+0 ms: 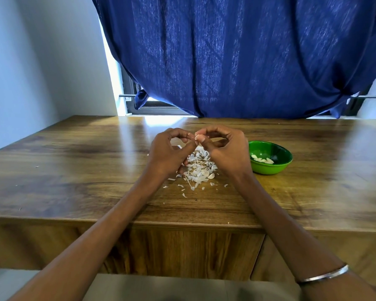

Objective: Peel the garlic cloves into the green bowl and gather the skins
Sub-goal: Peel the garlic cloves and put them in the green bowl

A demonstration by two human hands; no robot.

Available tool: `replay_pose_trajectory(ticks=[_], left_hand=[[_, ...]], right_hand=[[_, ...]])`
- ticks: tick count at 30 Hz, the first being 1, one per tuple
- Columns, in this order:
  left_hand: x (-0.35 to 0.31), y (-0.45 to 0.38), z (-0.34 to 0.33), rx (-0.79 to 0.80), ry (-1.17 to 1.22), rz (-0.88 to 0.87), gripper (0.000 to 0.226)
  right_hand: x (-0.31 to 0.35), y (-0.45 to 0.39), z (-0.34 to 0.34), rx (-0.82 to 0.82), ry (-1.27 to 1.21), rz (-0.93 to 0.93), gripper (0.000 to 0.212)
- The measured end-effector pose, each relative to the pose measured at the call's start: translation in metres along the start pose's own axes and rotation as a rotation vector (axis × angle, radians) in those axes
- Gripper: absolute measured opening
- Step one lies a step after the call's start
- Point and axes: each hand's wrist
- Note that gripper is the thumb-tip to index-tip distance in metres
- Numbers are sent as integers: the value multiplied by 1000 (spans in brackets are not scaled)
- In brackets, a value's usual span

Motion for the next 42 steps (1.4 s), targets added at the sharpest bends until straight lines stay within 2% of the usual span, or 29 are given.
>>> replay_pose_trajectory(ticks=[3, 6, 9, 13, 15, 16, 18, 19, 21, 23, 25, 27, 30, 34, 37, 39, 42], left_hand=[[3, 0, 2, -46, -65, -56, 15], [9, -1, 2, -81, -220, -223, 10], [13, 0, 0, -60, -411, -348, 26], [13, 3, 2, 32, -430, -353, 29], [13, 4, 3, 20, -489, -357, 36], [12, 5, 3, 0, -507, -348, 33], [11, 4, 3, -46, -511, -337, 11], [9, 4, 3, -83, -521, -343, 14], [8, 6, 2, -115, -566, -333, 37], [7, 6, 3, -108, -621, -323, 45], [8, 6, 2, -88, -663, -320, 32], [9, 4, 3, -86, -689, -326, 5], [9, 5, 5, -100, -713, -340, 22], [8, 5, 4, -101, -678, -320, 4], [8, 6, 5, -92, -686, -320, 38], [4, 9, 6, -72, -645, -330, 58], [4, 10, 5, -59, -589, -336, 67]], right_hand=[[-2, -1, -1, -14, -2, -15, 6], [-2, -1, -1, -5, -26, -73, 3], [-3, 0, -1, 10, -26, -114, 15], [-2, 2, -2, 29, 57, -89, 26], [-2, 2, -2, 36, 94, -82, 29], [-3, 2, -2, 41, 112, -78, 31], [-4, 2, -2, 45, 135, -63, 35], [-5, 2, -2, 44, 138, -58, 36], [-6, 2, -1, 36, 145, -54, 40], [-6, 3, -1, 37, 154, -52, 45], [-7, 3, -1, 42, 169, -39, 47], [-8, 3, -2, 50, 194, -21, 46], [-10, 2, -2, 62, 246, -17, 38], [-4, 3, 0, 66, 300, -16, 25], [5, 0, 9, 105, 368, -2, 5], [10, -4, 23, 122, 408, 13, 11], [20, -17, 56, 101, 481, 27, 13]])
Point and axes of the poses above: each hand's wrist, its own y-axis away from the middle knuckle, its own z-axis out of the back of the hand, x = y × z
